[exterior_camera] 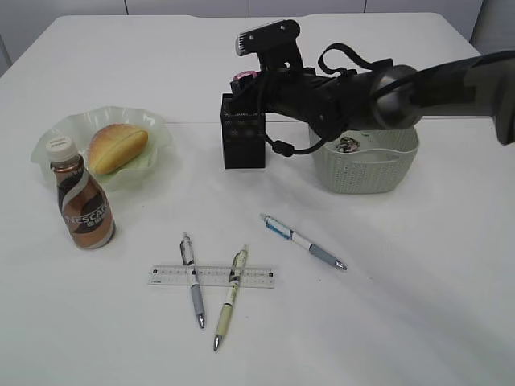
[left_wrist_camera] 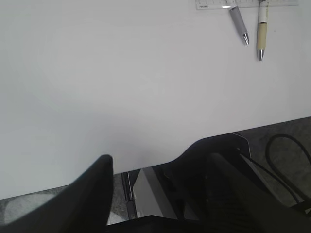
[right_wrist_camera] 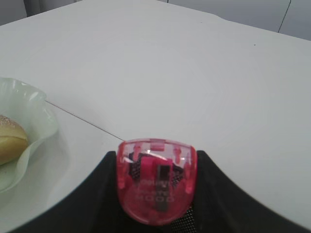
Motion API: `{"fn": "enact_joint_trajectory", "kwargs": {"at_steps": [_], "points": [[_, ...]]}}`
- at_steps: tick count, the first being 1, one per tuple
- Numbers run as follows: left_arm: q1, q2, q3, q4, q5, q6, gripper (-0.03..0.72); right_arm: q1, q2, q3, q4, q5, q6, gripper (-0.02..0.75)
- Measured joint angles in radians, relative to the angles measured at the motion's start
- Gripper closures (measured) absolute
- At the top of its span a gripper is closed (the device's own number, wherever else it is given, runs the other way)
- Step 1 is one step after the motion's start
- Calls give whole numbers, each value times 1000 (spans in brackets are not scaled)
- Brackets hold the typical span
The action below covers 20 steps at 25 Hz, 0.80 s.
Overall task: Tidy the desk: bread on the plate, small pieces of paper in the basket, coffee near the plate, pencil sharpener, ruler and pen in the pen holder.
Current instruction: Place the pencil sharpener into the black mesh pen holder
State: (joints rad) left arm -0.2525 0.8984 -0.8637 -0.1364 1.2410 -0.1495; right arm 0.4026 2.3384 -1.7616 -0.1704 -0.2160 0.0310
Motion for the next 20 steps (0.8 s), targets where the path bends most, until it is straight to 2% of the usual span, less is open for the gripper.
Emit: {"fn": "enact_joint_trajectory", "kwargs": {"at_steps": [20], "points": [[0, 0, 0, 6, 0, 0, 245, 0, 59, -46, 0, -8, -1, 436]]}}
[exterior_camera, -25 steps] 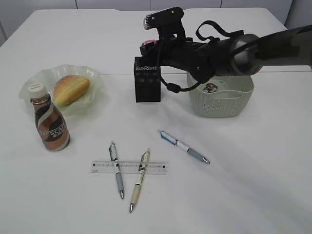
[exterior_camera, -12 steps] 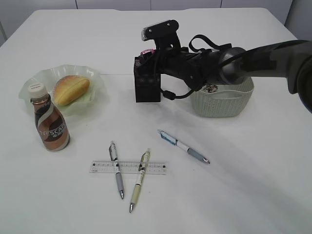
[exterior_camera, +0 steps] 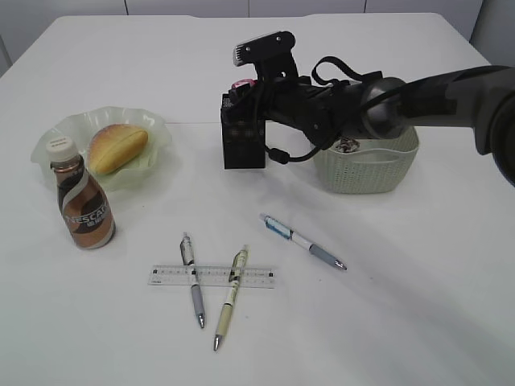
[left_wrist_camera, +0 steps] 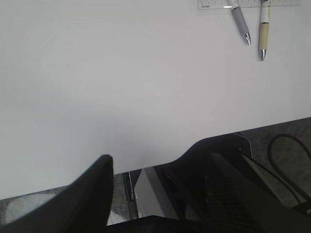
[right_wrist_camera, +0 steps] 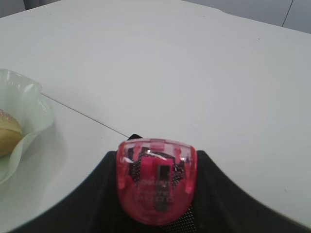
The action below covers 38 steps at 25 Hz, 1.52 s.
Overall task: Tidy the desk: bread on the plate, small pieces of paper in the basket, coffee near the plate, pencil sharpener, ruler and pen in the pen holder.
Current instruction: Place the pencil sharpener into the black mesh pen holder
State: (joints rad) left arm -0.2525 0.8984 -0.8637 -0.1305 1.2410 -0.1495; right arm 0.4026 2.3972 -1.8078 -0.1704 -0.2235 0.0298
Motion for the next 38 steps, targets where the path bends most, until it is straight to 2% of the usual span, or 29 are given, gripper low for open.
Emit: {"fn": "enact_joint_trajectory", "kwargs": {"at_steps": [11, 32, 38], "points": [[0, 0, 0, 0, 0, 0, 245, 0, 0, 0, 0, 0, 0, 388], [0, 0, 0, 27, 0, 0, 245, 0, 0, -2, 0, 32, 2, 381], [0, 0, 0, 31, 0, 0, 245, 0, 0, -2, 2, 48, 5, 288]]}}
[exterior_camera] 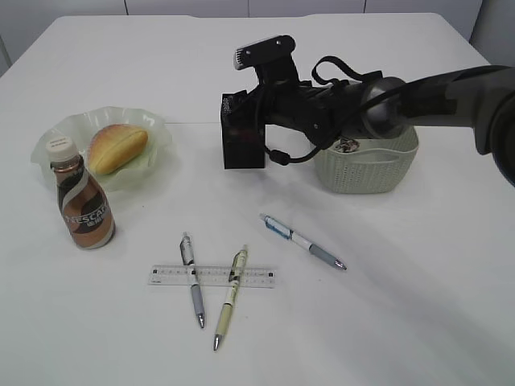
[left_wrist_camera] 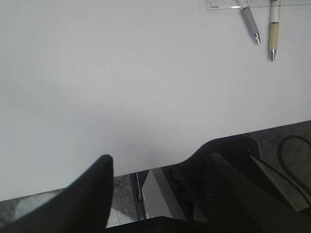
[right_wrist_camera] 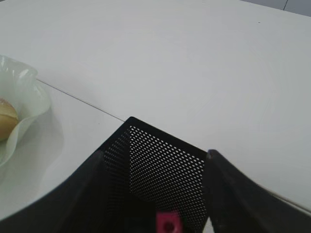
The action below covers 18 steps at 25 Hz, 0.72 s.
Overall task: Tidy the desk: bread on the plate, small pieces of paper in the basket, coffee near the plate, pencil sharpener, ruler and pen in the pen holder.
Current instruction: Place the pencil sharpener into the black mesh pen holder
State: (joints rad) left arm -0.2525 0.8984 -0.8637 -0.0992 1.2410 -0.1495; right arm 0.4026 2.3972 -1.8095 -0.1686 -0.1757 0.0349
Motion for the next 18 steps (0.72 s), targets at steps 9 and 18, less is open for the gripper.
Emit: {"fn": "enact_joint_trajectory", "kwargs": {"at_steps": [9, 18], "points": [[0, 0, 0, 9, 0, 0, 245, 0, -14, 0, -2, 58, 0, 264], [0, 2, -10, 18, 2, 2, 245, 0, -231, 0, 51, 506, 0, 262]]}}
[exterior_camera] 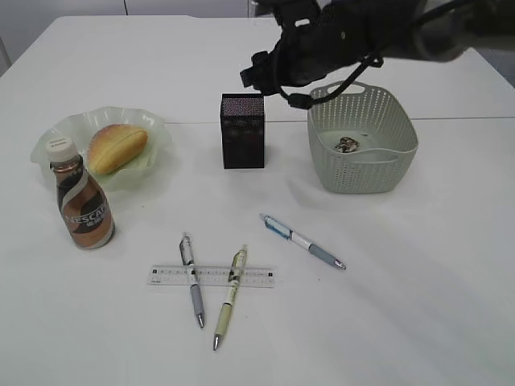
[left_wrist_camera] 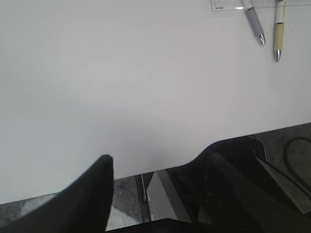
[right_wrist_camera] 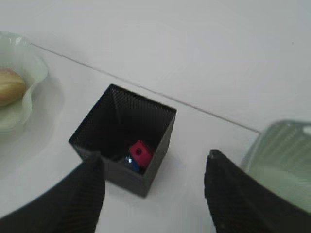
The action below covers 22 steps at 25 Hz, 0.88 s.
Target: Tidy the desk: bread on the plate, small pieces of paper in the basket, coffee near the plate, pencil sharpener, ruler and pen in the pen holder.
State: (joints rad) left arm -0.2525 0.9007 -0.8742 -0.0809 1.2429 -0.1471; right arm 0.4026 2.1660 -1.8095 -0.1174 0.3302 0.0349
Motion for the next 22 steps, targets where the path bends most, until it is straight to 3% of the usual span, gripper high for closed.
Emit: {"fn": "enact_joint_trajectory", "kwargs": {"at_steps": [7, 14, 22], "points": [[0, 39, -157, 0, 2, 33, 245, 0, -201, 0, 128, 472, 1, 262], [0, 108, -253, -34, 4, 134, 245, 0, -337, 0, 141, 841, -7, 262], [-88, 256, -264, -41, 6, 295, 245, 0, -382, 0, 139, 913, 1, 262]]}}
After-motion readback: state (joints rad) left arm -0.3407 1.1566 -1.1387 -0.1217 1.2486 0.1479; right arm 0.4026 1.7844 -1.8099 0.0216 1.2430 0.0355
